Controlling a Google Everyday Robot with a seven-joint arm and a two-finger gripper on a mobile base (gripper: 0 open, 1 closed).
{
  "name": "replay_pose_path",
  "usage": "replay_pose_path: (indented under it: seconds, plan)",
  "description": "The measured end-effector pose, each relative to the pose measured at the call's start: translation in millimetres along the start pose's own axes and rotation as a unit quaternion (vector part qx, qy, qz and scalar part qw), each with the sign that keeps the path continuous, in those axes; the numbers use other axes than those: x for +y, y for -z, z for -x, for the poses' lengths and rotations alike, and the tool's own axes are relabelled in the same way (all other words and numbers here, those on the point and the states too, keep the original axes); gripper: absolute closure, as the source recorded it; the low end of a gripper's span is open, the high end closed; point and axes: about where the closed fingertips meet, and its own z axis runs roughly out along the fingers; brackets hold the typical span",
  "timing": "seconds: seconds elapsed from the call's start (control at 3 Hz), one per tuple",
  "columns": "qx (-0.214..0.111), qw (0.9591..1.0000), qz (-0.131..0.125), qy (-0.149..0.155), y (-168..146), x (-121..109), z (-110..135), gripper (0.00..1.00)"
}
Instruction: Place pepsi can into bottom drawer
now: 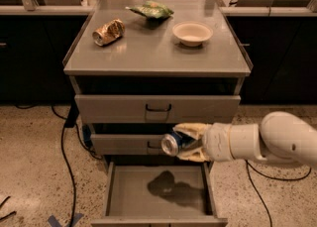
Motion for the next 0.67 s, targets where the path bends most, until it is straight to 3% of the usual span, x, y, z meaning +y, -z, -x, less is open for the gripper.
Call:
replay_pose_path:
  seconds: [0.67]
  plan:
    - [-0.030,0.9990,0.009,-0.031,-18.7,82.5,-7.4,1.00]
